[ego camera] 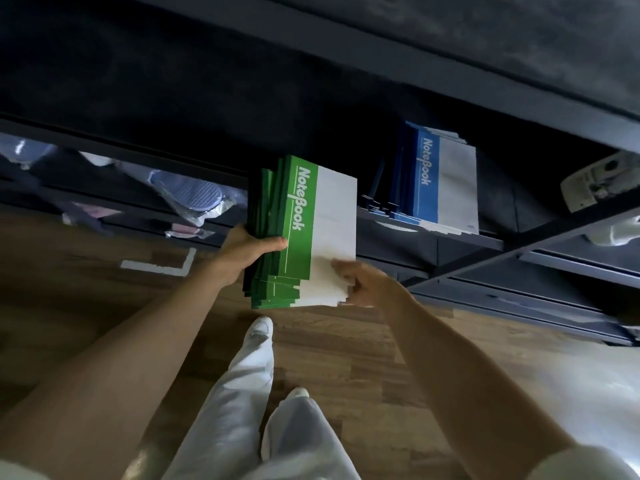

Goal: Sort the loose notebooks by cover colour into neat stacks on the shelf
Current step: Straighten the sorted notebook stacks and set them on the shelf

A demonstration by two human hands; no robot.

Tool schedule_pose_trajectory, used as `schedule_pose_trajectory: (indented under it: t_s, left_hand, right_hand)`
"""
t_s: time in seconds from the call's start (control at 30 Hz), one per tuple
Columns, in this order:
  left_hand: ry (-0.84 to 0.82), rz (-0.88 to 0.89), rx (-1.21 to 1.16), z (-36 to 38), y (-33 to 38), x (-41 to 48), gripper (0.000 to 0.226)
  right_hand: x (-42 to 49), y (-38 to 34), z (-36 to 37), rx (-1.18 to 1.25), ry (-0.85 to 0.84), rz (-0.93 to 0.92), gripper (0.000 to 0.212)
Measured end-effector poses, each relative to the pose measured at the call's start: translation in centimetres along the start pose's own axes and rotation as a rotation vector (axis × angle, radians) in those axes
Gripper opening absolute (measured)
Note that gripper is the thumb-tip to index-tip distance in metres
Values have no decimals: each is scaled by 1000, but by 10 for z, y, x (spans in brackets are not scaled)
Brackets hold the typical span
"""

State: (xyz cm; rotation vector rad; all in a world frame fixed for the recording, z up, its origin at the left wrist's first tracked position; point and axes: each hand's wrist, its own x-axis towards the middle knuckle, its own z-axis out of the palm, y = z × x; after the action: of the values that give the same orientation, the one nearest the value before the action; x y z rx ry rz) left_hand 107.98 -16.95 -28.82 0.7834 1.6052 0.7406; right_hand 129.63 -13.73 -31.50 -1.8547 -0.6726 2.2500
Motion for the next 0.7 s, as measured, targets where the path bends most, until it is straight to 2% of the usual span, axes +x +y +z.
schedule_pose_trajectory:
  t_s: [0.1, 0.17, 0.23, 0.27, 0.33, 0.37, 0.47, 0.6, 0.7]
  left_hand:
    - [-10, 60, 26, -15, -4, -23, 38]
    - [11, 90, 18, -22, -8, -42, 48]
    - [40, 115, 32, -25, -9, -61, 51]
    - [51, 120, 38, -28, -7, -71, 52]
    - [63, 135, 54, -33, 0, -89, 56]
    - [65, 147, 64, -35, 5, -97, 60]
    - [93, 213, 57, -44, 29, -120, 63]
    - [187, 366, 64, -53, 82, -145, 65]
    - [199, 520, -31, -55, 131, -160, 56]
  right_hand:
    - [-4, 12, 16, -140, -82, -76, 4]
    - [-12, 21, 25, -163, -127, -145, 10]
    - [-23, 27, 32, -172, -155, -213, 36]
    - [-29, 28, 34, -189, -144, -250, 42]
    - [-47, 26, 39, -252, -48, -323, 29]
    - [-56, 24, 41, -269, 1, -354, 30]
    - [-94, 11, 51, -274, 44, -491, 50]
    - [-148, -23, 60, -264, 87, -735, 49]
    - [-187, -58, 61, -236, 127, -897, 47]
